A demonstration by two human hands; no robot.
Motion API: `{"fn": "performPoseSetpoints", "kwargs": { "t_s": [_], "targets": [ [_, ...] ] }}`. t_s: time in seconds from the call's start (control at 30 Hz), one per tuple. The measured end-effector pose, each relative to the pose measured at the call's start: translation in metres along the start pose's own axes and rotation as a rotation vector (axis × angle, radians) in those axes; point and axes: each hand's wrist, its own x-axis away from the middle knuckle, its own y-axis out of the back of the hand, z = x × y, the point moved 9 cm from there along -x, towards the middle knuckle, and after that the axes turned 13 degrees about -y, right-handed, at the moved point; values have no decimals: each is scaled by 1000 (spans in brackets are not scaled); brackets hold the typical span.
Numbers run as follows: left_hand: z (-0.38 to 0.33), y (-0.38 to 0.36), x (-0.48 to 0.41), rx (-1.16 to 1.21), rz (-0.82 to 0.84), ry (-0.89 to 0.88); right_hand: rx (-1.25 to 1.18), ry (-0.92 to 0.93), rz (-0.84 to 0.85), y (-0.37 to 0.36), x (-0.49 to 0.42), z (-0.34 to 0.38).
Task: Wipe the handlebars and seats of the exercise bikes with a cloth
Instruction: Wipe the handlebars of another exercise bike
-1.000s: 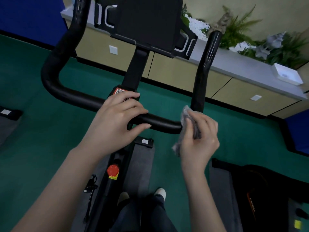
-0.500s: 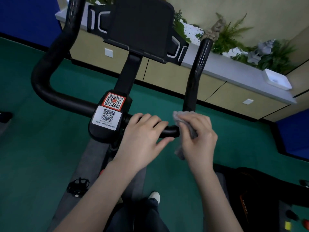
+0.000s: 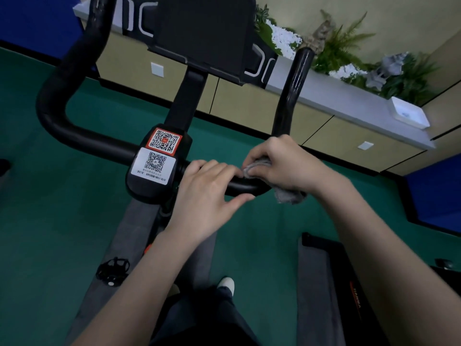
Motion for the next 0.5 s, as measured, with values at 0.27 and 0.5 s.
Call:
{"fn": "performPoseSetpoints", "kwargs": {
  "t_s": [0.27,0.5],
  "targets": [
    [1,2,0,19,-28,13,87,15,66,0,-13,4],
    [1,1,-1,28,7,20,127,114,-39,4,-18,-8]
  ]
}}
